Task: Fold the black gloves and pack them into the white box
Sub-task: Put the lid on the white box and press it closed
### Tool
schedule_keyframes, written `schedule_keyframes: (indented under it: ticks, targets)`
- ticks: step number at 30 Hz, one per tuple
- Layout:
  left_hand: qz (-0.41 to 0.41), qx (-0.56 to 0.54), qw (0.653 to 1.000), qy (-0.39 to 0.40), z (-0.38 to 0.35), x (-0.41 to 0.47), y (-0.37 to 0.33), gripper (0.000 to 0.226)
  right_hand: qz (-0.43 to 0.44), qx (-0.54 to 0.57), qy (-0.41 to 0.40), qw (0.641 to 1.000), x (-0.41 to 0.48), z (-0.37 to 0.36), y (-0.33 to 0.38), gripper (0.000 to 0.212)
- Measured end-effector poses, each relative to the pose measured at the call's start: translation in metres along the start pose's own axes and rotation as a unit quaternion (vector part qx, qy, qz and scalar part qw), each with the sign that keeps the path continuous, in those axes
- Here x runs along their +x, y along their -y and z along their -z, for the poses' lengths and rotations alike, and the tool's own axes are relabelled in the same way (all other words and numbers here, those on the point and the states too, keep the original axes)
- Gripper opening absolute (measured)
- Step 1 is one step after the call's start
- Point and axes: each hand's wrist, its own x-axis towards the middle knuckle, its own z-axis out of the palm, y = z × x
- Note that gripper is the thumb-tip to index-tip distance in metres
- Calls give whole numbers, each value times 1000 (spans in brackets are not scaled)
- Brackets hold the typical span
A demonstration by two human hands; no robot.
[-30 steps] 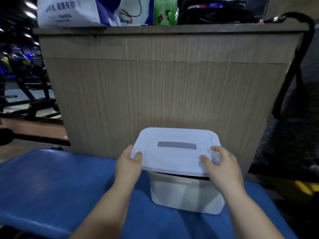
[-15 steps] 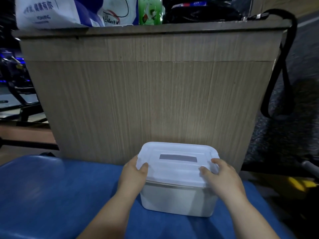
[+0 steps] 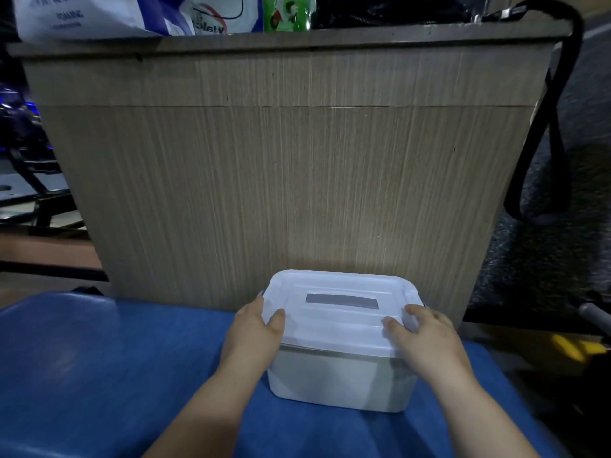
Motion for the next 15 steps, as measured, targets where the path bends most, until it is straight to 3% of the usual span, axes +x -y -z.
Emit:
schedule_keyframes:
  ticks: [7, 15]
  targets:
    - [-20, 35, 999, -31, -5, 5, 0, 30, 8, -13, 6, 1000, -2, 0, 2, 47]
    - [1, 9, 1000, -5, 1, 16, 2, 51, 12, -34, 20, 999, 3, -1, -2, 44]
